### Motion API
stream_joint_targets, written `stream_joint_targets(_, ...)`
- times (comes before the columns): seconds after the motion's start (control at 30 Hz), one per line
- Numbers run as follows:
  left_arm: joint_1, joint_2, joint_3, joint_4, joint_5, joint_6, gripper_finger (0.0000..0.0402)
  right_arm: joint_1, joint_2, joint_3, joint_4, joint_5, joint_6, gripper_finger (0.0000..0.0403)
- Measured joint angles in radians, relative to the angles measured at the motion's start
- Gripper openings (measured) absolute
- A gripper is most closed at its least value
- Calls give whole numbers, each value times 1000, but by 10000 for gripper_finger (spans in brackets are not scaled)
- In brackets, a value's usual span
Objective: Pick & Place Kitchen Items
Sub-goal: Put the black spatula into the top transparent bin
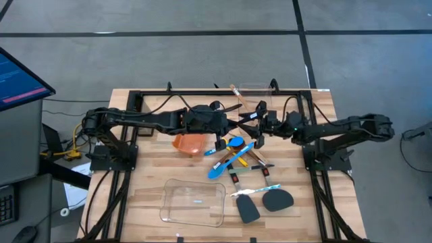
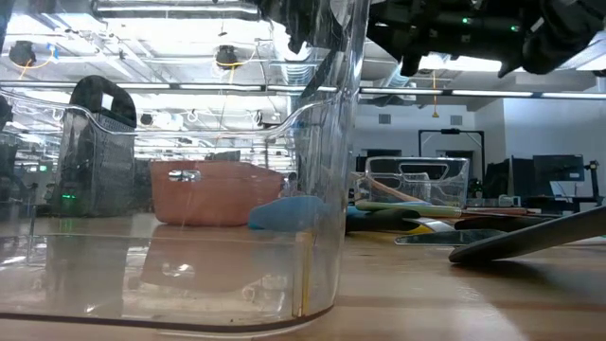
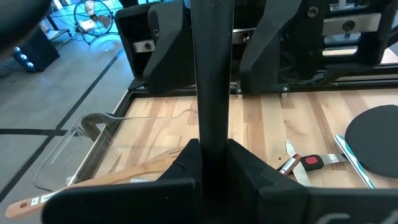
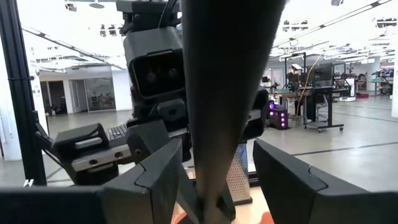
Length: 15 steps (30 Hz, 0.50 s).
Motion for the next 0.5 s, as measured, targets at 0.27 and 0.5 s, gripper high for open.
stream_joint_targets(0.27, 0, 0, 0, -1, -1, 0, 20, 1, -1, 9, 0, 0, 2, 117)
stream_joint_targets(0.5, 0, 0, 0, -2, -5, 0, 21, 13, -2, 9, 0, 1, 5, 58)
